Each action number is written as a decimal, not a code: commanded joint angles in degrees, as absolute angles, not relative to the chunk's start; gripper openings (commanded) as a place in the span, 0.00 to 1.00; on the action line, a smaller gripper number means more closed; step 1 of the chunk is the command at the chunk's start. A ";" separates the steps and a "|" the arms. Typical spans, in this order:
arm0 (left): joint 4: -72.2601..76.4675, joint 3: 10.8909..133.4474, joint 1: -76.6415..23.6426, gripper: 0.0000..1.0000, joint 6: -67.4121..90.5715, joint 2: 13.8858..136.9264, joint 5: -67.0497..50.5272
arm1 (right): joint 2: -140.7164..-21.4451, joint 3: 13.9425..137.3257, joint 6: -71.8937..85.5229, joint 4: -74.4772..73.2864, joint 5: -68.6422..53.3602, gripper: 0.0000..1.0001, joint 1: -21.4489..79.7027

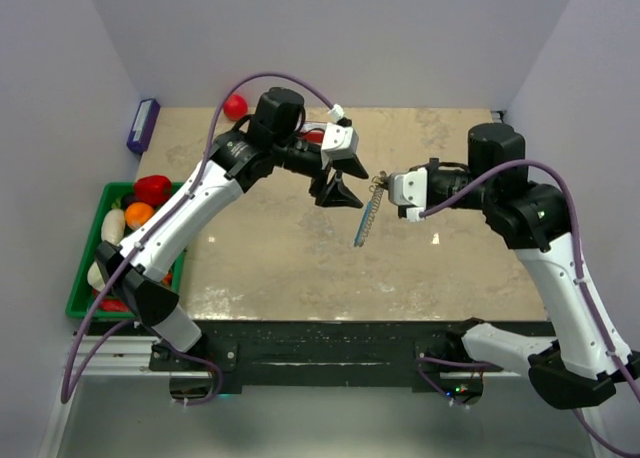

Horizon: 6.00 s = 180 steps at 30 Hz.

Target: Remove the keys from the keyring

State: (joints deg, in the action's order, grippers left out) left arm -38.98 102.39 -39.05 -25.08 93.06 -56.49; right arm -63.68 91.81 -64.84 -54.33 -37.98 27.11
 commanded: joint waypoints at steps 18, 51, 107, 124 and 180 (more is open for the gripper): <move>-31.73 104.24 -40.08 0.40 -18.02 94.48 -59.24 | -62.93 91.05 -59.94 -46.93 -38.06 0.00 27.25; -31.02 103.01 -40.08 0.00 -17.67 92.90 -58.10 | -61.44 89.12 -61.43 -47.28 -34.10 0.00 27.25; -25.58 100.81 -40.87 0.00 -11.95 94.48 -47.12 | -72.51 100.45 -64.60 -48.95 -17.43 0.04 41.47; -18.11 100.73 -43.07 0.00 -3.60 95.63 -19.34 | -75.86 101.09 -36.94 -48.79 -4.13 0.00 47.37; -22.76 98.08 -33.93 0.66 -11.16 85.52 -37.88 | -68.55 95.89 -38.15 -40.69 0.97 0.00 44.82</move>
